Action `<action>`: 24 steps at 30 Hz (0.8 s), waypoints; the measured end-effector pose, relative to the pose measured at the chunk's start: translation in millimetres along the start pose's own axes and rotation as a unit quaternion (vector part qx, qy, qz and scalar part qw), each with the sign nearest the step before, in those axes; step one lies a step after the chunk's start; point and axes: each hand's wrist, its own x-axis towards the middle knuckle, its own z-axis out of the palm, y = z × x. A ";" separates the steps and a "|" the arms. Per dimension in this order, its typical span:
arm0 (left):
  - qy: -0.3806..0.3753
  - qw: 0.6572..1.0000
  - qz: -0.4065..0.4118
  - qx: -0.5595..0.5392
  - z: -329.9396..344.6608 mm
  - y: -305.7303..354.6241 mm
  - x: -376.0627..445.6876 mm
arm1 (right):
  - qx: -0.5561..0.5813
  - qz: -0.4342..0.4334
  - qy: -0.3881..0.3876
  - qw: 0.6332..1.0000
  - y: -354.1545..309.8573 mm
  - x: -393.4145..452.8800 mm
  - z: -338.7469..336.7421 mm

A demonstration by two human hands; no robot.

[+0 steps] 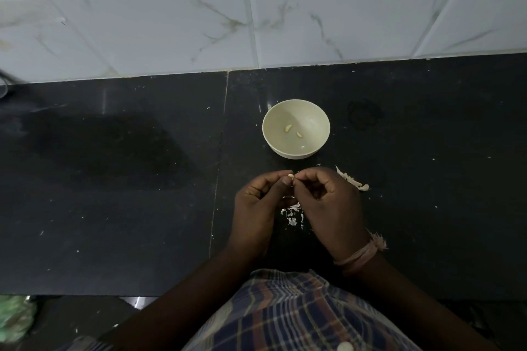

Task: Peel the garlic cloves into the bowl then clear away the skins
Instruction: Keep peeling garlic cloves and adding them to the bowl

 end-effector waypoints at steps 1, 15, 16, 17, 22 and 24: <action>0.000 1.000 0.002 -0.003 0.4 0.6 0.1 | -0.006 -0.012 -0.003 1.000 -0.1 0.1 -0.6; -0.008 0.995 0.067 0.073 -3.0 2.1 -1.7 | -0.076 -0.074 0.006 0.994 -6.0 1.0 -0.2; -0.009 0.995 0.067 0.075 -3.3 2.1 -1.6 | -0.082 -0.080 0.005 0.993 -6.2 1.5 -0.6; -0.011 0.995 0.066 0.076 -3.3 2.1 -1.7 | -0.090 -0.083 0.002 0.992 -5.8 1.6 -1.1; -0.024 0.996 0.050 0.072 -4.3 2.5 -3.6 | -0.101 -0.067 -0.012 0.993 -2.9 1.7 -1.3; -0.022 0.997 0.041 0.066 -3.0 1.9 -4.6 | -0.093 -0.052 -0.019 0.994 -2.1 1.6 -0.3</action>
